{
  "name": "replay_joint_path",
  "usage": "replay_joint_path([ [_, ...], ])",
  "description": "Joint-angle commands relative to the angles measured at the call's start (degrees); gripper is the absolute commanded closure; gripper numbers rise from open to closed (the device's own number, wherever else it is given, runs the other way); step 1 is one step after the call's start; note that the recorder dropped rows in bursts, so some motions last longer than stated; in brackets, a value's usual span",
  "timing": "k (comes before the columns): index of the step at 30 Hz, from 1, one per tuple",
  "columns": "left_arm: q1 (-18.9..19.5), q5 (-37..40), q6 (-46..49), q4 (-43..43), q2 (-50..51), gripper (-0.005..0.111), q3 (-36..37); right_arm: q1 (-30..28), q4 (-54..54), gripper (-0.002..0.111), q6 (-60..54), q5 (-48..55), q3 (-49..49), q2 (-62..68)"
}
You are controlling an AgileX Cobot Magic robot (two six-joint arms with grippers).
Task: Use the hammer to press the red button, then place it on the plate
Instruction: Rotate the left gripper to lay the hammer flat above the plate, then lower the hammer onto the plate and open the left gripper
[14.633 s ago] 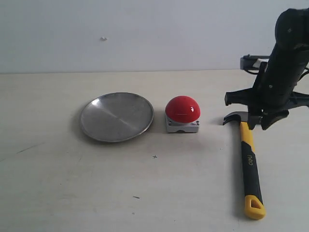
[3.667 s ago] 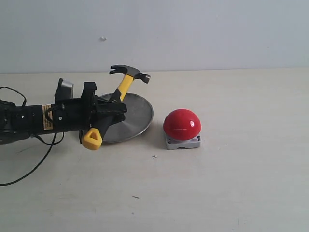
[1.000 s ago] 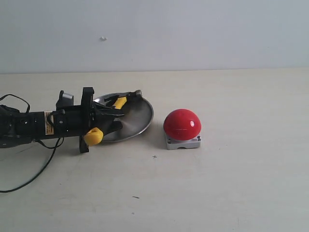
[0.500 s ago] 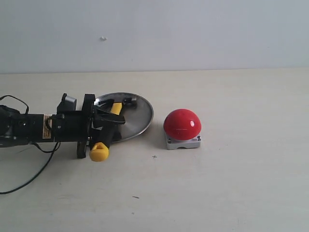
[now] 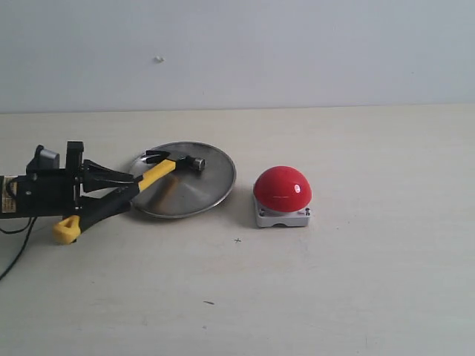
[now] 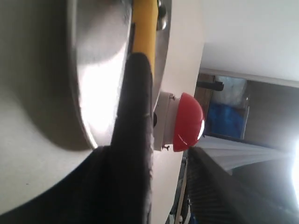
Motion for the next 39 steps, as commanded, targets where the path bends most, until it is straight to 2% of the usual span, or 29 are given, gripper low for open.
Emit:
replay_joint_path([
  [1,2.09,-1.04,-0.33,0.24,-0.61,0.059,-0.18,0.06,0.07,0.108,-0.25,-0.38,0.27,-0.23],
  [5,-1.22,-1.04,-0.33,-1.96,-0.61,0.059,-0.18,0.06,0.07,0.108,-0.25,-0.38,0.27,-0.23],
  [7,-4.81,-1.04,-0.33,-6.64,-0.61,0.059,-0.54,0.06,0.07,0.108,-0.25,-0.38,0.27,-0.23],
  [8,-8.15,-1.04,-0.33,-8.34,-0.61,0.059,-2.46,0.06,0.07,0.108,-0.25,-0.38,0.27,-0.23],
  [10,-12.02,-1.04,-0.33,-6.13,-0.7,0.059,-6.94,0.06,0.07,0.108,-0.25,-0.38,0.27,-0.23],
  [13,-11.23,-1.04,-0.33,2.15,-2.19,0.061,-11.57,0.06,0.07,0.108,-0.25,-0.38,0.27,-0.23],
  [18,-7.96,-1.04,-0.33,5.8,-3.67,0.081,-11.09,0.06,0.07,0.108,-0.25,-0.38,0.27,-0.23],
  [23,-8.66,-1.04,-0.33,5.68,-3.39,0.081,-10.89,0.06,0.07,0.108,-0.25,-0.38,0.27,-0.23],
  [27,-9.47,-0.13,-0.33,5.68,-3.39,0.073,-10.89,0.06,0.07,0.108,-0.25,-0.38,0.27,-0.23],
  [31,-10.61,0.3,-0.33,4.55,-3.39,0.055,-10.89,0.06,0.07,0.108,-0.25,-0.38,0.27,-0.23],
  [34,-10.75,0.42,-0.33,4.19,-3.39,0.047,-10.89,0.06,0.07,0.108,-0.25,-0.38,0.27,-0.23],
  [39,-9.51,1.04,-0.33,6.0,-3.39,0.046,-10.89,0.06,0.07,0.108,-0.25,-0.38,0.27,-0.23],
])
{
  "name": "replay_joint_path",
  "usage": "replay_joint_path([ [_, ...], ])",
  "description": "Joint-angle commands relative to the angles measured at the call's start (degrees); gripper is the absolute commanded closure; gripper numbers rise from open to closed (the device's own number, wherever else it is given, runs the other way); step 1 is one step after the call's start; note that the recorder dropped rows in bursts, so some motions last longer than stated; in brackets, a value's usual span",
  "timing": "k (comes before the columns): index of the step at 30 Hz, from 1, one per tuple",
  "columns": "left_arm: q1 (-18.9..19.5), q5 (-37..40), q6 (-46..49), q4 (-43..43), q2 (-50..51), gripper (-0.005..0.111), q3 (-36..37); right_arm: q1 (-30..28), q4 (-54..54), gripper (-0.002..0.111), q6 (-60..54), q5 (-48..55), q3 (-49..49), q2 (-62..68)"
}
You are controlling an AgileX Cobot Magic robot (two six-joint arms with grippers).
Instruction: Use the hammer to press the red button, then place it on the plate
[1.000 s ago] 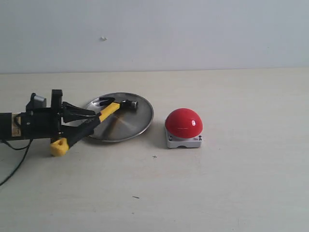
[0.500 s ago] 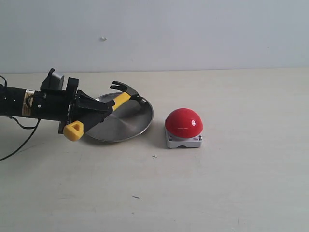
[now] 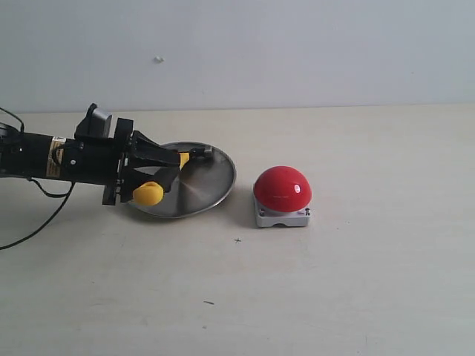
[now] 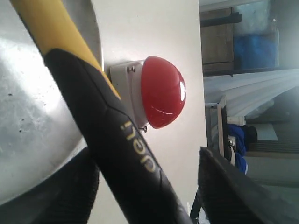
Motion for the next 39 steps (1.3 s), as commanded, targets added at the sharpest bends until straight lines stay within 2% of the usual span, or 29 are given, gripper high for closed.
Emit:
replay_joint_path([
  [1,1.42,-0.02,-0.33,0.01,-0.89,0.046,-0.34,0.06,-0.14,0.108,-0.25,-0.38,0.27,-0.23],
  [8,3.84,-0.99,-0.33,2.41,-0.89,0.046,-0.34,0.06,-0.14,0.108,-0.25,-0.38,0.27,-0.23],
  [12,1.07,-2.23,-0.33,2.99,-0.89,0.046,-0.48,0.06,-0.14,0.108,-0.25,-0.38,0.27,-0.23],
  [14,0.91,-2.23,-0.33,7.11,-0.89,0.046,-2.16,0.06,-0.14,0.108,-0.25,-0.38,0.27,-0.23],
  [19,6.53,-2.23,-0.33,7.18,-1.4,0.046,-4.13,0.06,-0.14,0.108,-0.25,-0.38,0.27,-0.23],
  [22,7.84,-2.23,-0.33,7.18,-1.4,0.046,-4.13,0.06,-0.14,0.108,-0.25,-0.38,0.27,-0.23],
  [24,7.31,-2.23,-0.33,7.18,-1.3,0.046,-3.56,0.06,-0.14,0.108,-0.25,-0.38,0.27,-0.23],
  [29,2.29,-2.23,-0.33,5.61,-0.89,0.046,-2.28,0.06,-0.14,0.108,-0.25,-0.38,0.27,-0.23],
  [34,5.11,-2.23,-0.33,4.95,-1.75,0.046,-5.24,0.06,-0.14,0.108,-0.25,-0.38,0.27,-0.23],
  [36,6.72,-2.23,-0.33,6.08,-3.23,0.05,-5.24,0.06,-0.14,0.108,-0.25,-0.38,0.27,-0.23],
  [37,7.7,-2.23,-0.33,7.18,-4.07,0.057,-5.24,0.06,-0.14,0.108,-0.25,-0.38,0.27,-0.23],
  [39,9.46,-2.23,-0.33,7.18,-5.77,0.079,-4.7,0.06,-0.14,0.108,-0.25,-0.38,0.27,-0.23],
])
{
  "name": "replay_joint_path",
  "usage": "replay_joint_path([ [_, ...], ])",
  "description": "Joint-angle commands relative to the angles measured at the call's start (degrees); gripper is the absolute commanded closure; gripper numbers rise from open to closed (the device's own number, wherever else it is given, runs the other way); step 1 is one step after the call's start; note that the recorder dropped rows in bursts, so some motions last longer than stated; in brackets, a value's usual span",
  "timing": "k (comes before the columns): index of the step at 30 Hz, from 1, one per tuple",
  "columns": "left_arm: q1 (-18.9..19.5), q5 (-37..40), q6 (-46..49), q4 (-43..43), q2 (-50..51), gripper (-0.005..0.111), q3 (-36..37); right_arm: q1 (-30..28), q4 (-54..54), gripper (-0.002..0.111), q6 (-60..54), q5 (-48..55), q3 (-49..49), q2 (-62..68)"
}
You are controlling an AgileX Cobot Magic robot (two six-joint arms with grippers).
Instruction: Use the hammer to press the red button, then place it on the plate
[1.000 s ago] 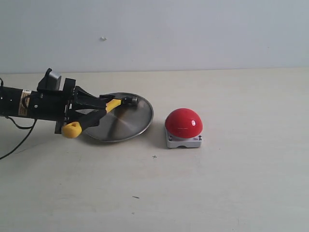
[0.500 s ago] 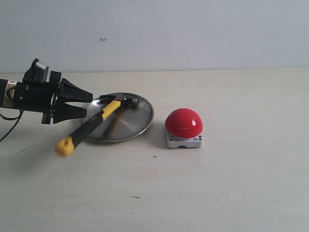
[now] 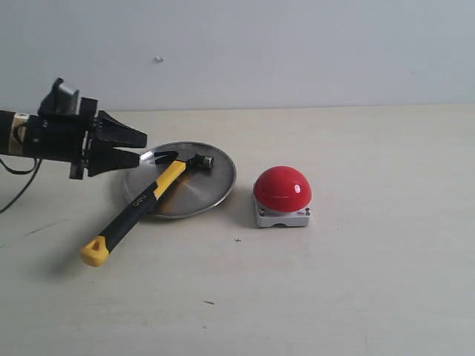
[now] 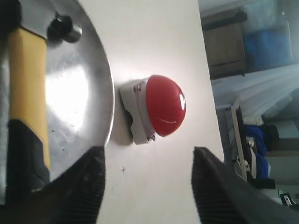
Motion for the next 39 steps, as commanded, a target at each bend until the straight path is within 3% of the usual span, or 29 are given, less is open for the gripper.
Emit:
replay_joint_path([
  [1,3.8,-0.05,-0.33,0.79,-4.31,0.096,0.75,0.06,-0.14,0.108,-0.25,-0.38,0.27,-0.23],
  [2,4.55,-0.05,0.98,0.56,-5.3,0.106,1.65,0.06,-0.14,0.108,-0.25,-0.38,0.27,-0.23],
  [7,6.42,-0.05,13.58,-7.92,-13.19,0.107,11.4,0.06,-0.14,0.108,-0.25,-0.38,0.27,-0.23],
  [13,6.02,12.58,38.17,-22.63,-29.47,0.107,33.39,0.06,-0.14,0.108,-0.25,-0.38,0.27,-0.23],
  [17,5.91,13.49,58.1,-39.19,-42.03,0.107,49.92,0.06,-0.14,0.108,-0.25,-0.38,0.27,-0.23],
  [21,5.91,12.73,69.84,-51.26,-54.81,0.107,62.0,0.06,-0.14,0.108,-0.25,-0.38,0.27,-0.23],
  [24,5.91,14.01,71.34,-51.87,-64.24,0.107,66.54,0.06,-0.14,0.108,-0.25,-0.38,0.27,-0.23],
  [27,5.91,20.08,71.21,-49.2,-73.24,0.107,68.04,0.06,-0.14,0.108,-0.25,-0.38,0.27,-0.23],
  [34,5.91,32.58,62.13,-38.35,-91.34,0.107,68.38,0.06,-0.14,0.108,-0.25,-0.38,0.27,-0.23],
  [39,5.91,33.16,68.13,-43.88,-100.0,0.107,71.63,0.06,-0.14,0.108,-0.25,-0.38,0.27,-0.23],
])
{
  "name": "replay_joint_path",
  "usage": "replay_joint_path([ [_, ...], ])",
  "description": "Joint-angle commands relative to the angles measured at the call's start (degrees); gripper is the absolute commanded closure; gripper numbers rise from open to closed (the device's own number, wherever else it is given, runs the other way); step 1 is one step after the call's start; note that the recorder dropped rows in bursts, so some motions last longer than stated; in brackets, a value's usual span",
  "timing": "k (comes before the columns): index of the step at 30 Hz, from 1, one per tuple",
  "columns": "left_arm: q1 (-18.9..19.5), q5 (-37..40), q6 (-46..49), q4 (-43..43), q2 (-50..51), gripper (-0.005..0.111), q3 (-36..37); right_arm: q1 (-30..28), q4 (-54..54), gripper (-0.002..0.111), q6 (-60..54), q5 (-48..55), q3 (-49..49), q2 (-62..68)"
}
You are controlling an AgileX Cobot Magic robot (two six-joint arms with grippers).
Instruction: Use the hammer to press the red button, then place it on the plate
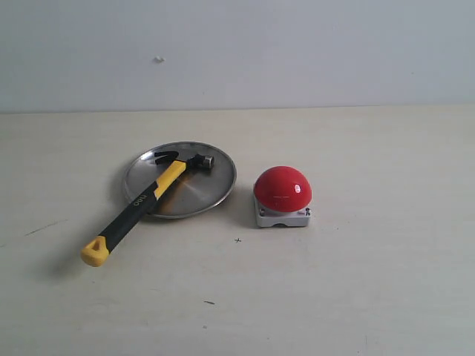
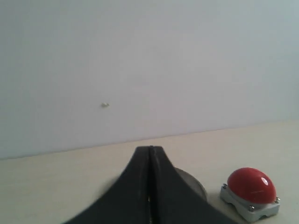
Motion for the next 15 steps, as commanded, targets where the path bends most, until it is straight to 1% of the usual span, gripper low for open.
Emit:
replay_joint_path([
  [1,-0.31,0.9,4.62,-4.38,-7.36,0.107,3.65,0.06,-0.14,0.108,-0.25,-0.38,0.27,-0.23],
  [2,-0.31,0.9,6.14,-5.31,-8.48,0.107,4.64,0.06,-0.14,0.108,-0.25,-0.38,0.27,-0.23],
  [4,-0.31,-1.7,9.71,-7.16,-10.65,0.107,6.66,0.06,-0.14,0.108,-0.25,-0.38,0.27,-0.23],
  [6,-0.31,-2.96,11.81,-9.02,-12.86,0.107,6.91,0.06,-0.14,0.108,-0.25,-0.38,0.27,-0.23],
  [9,-0.31,-0.89,11.23,-8.85,-15.02,0.107,6.91,0.06,-0.14,0.108,-0.25,-0.38,0.27,-0.23],
  [15,-0.31,2.57,8.13,-8.13,-15.29,0.107,6.91,0.06,-0.14,0.108,-0.25,-0.38,0.27,-0.23],
])
